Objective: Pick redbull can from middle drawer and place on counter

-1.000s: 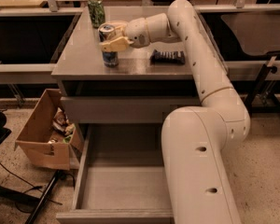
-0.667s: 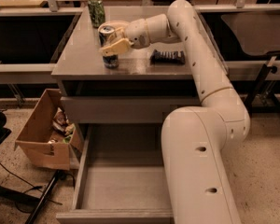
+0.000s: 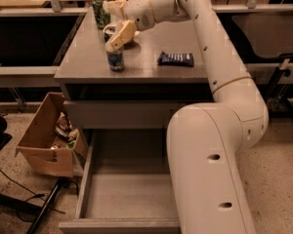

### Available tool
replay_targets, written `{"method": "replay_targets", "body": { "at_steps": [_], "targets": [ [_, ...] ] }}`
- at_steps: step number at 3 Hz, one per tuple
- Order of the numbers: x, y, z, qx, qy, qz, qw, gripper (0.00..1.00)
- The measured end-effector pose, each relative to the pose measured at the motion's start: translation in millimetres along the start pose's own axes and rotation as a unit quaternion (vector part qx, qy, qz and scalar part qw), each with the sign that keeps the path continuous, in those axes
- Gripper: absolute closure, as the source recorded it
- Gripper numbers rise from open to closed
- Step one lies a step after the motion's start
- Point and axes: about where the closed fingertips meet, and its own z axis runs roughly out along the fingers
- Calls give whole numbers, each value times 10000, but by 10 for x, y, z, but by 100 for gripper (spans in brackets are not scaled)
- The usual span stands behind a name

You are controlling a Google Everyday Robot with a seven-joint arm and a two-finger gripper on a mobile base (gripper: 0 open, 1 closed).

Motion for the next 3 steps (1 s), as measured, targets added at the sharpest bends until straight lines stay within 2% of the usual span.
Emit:
{"method": "replay_targets", "body": {
  "at_steps": [1,2,3],
  "targets": [
    [-438,242,-278,42,528,-88,9986,0],
    [-684,393,-860,814,1430,192,9862,0],
    [-873,496,-1694,2150,2046,278,9545,0]
  ]
}}
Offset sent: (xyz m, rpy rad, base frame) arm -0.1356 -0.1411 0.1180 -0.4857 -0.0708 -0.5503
